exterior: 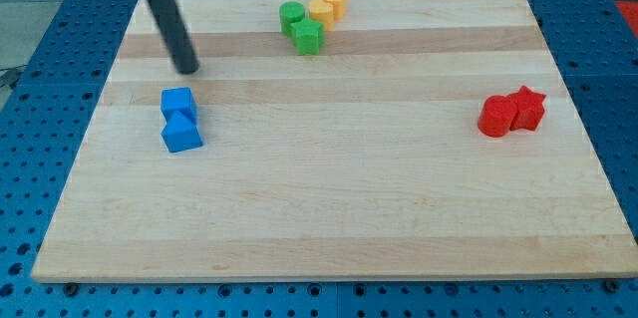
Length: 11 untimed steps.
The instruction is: Push blue cube diagonally below green star
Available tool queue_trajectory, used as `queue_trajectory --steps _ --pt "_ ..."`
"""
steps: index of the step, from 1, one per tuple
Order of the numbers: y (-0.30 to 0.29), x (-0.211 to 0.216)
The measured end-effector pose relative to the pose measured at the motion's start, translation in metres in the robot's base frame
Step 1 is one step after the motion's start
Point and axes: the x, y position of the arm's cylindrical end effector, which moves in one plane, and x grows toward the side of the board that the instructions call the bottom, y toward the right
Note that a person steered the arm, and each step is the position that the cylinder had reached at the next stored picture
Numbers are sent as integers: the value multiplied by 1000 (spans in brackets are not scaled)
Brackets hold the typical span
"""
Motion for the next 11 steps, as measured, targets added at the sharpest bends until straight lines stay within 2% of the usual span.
queue_trajectory --steps 1,2,3,4,6,7,8,9,11 --pt "2 -3" --pt "-71 29" --pt "-95 71" --pt "-71 103" --pt "-27 105" --pt "12 78" --pt "49 28" --pt "56 25" --pt "30 99"
